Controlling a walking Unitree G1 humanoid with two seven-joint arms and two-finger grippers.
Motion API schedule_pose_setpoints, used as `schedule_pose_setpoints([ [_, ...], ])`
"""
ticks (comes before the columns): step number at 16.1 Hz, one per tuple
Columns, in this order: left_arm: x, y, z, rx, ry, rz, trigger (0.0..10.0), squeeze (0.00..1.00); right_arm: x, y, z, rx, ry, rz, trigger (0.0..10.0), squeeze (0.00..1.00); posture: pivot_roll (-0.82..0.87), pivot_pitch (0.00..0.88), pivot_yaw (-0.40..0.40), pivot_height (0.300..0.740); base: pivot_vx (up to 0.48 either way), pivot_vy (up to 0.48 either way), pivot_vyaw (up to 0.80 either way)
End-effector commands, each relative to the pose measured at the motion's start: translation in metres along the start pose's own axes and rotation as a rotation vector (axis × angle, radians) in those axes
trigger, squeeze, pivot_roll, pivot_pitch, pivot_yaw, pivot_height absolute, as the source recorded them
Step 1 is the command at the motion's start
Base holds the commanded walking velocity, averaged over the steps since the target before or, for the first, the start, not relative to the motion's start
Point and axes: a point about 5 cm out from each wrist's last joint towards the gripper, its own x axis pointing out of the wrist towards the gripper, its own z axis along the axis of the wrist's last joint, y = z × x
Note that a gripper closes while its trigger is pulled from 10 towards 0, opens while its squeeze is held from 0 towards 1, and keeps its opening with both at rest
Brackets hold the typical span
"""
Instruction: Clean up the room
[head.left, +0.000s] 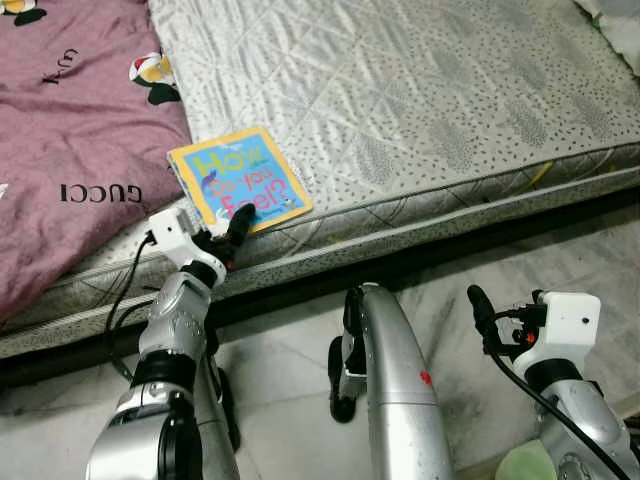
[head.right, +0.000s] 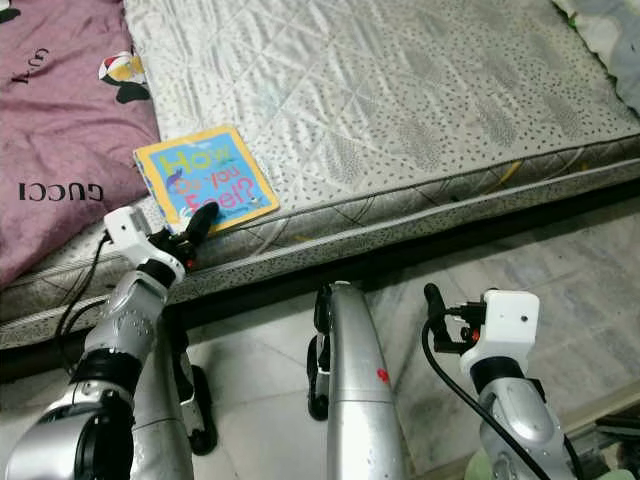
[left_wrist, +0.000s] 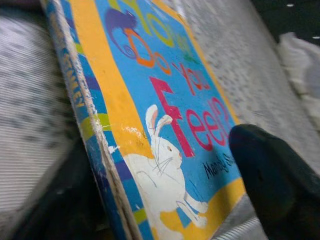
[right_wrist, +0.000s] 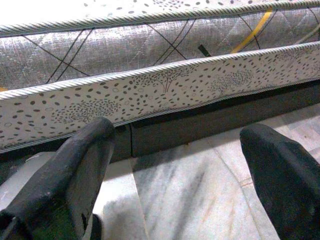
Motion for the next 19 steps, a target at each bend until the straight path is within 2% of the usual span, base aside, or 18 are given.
schedule_pose_setpoints([
  [1, -0.003, -0.005, -0.023, -0.057, 0.09, -0.046, 0.0, 0.0, -0.005, -0.003, -0.001, -0.006, 0.017, -0.002, 10.0, 0.0, -0.28, 0.357, -0.093, 0.514, 0.0, 0.0, 0.0],
  [6, -0.003, -0.002, -0.022, -0.082, 0.081, -0.055, 0.0, 0.0, -0.003, -0.002, 0.001, -0.007, 0.012, -0.004, 10.0, 0.0, -0.28, 0.35, -0.091, 0.514, 0.0, 0.0, 0.0],
  [9, -0.003, 0.0, -0.022, -0.104, 0.071, -0.055, 0.0, 0.0, -0.003, 0.013, 0.006, 0.034, -0.02, 0.135, 10.0, 0.0, -0.27, 0.345, -0.087, 0.514, 0.0, 0.0, 0.0],
  [10, -0.003, 0.001, -0.021, -0.093, 0.075, -0.053, 0.0, 0.0, -0.007, 0.026, 0.009, 0.059, -0.028, 0.252, 10.0, 0.0, -0.27, 0.343, -0.086, 0.514, 0.0, 0.0, 0.0],
  [13, -0.003, 0.003, -0.02, -0.087, 0.072, -0.046, 0.0, 0.0, -0.011, 0.039, 0.01, 0.126, -0.009, 0.36, 10.0, 0.0, -0.27, 0.337, -0.08, 0.514, 0.0, 0.0, 0.0],
  [14, -0.002, 0.004, -0.018, -0.083, 0.069, -0.046, 0.0, 0.0, -0.012, 0.044, 0.013, 0.18, -0.008, 0.415, 10.0, 0.0, -0.27, 0.333, -0.076, 0.514, 0.0, 0.0, 0.0],
  [17, -0.002, 0.004, -0.017, -0.081, 0.069, -0.046, 0.0, 0.0, -0.01, 0.046, 0.018, 0.232, -0.015, 0.446, 10.0, 0.0, -0.26, 0.328, -0.072, 0.514, 0.0, 0.0, 0.0],
  [19, 0.0, 0.005, -0.015, -0.078, 0.065, -0.05, 0.0, 0.0, -0.007, 0.049, 0.026, 0.323, -0.029, 0.478, 10.0, 0.0, -0.26, 0.324, -0.069, 0.514, 0.0, 0.0, 0.0],
])
